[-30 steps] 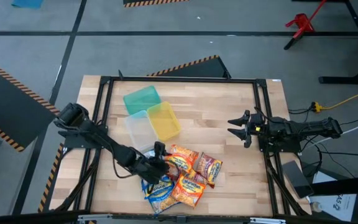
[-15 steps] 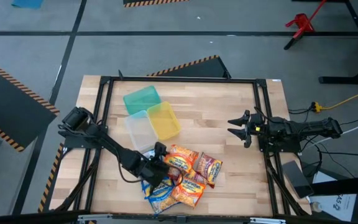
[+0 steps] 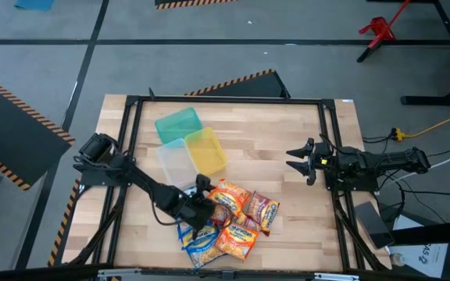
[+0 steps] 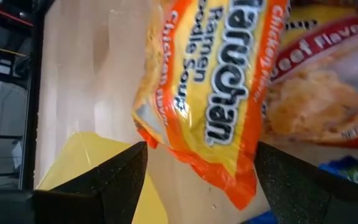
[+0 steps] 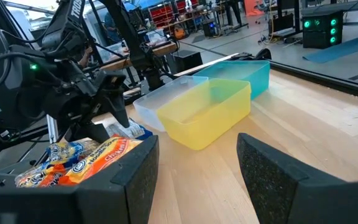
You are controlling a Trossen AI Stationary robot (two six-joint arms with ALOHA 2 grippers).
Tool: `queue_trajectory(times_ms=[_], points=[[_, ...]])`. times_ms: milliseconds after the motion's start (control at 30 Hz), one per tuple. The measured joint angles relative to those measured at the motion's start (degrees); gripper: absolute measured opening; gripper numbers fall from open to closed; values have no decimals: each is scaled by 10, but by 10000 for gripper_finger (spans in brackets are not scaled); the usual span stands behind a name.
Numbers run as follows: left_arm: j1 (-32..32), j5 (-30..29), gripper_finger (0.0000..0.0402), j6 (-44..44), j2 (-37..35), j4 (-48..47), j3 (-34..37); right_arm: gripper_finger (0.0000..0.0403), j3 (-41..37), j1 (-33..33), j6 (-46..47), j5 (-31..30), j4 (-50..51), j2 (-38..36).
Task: Sort Maruchan noodles
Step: Put the top orange noodle pack into the blue bin
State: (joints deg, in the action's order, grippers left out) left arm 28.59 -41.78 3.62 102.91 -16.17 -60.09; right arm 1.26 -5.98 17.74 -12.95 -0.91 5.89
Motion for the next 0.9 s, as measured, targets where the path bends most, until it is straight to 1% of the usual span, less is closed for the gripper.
queue_trajectory(times_ms=[133, 233, 367, 567, 767, 900], points=[[-13, -1, 286, 0, 0, 8, 0, 207, 0, 0, 0, 0, 0, 0], [-19, 13, 280, 0, 0, 7, 0, 207, 0, 0, 0, 0, 0, 0], [-24, 28, 260, 0, 0, 7, 0, 207, 0, 0, 0, 0, 0, 0], [-33, 33, 203, -11, 0, 8, 0, 207, 0, 0, 0, 1, 0, 0], [-42, 54, 135, -71, -1, 8, 0, 207, 0, 0, 0, 1, 0, 0], [-45, 54, 84, -105, -1, 8, 0, 207, 0, 0, 0, 1, 0, 0]])
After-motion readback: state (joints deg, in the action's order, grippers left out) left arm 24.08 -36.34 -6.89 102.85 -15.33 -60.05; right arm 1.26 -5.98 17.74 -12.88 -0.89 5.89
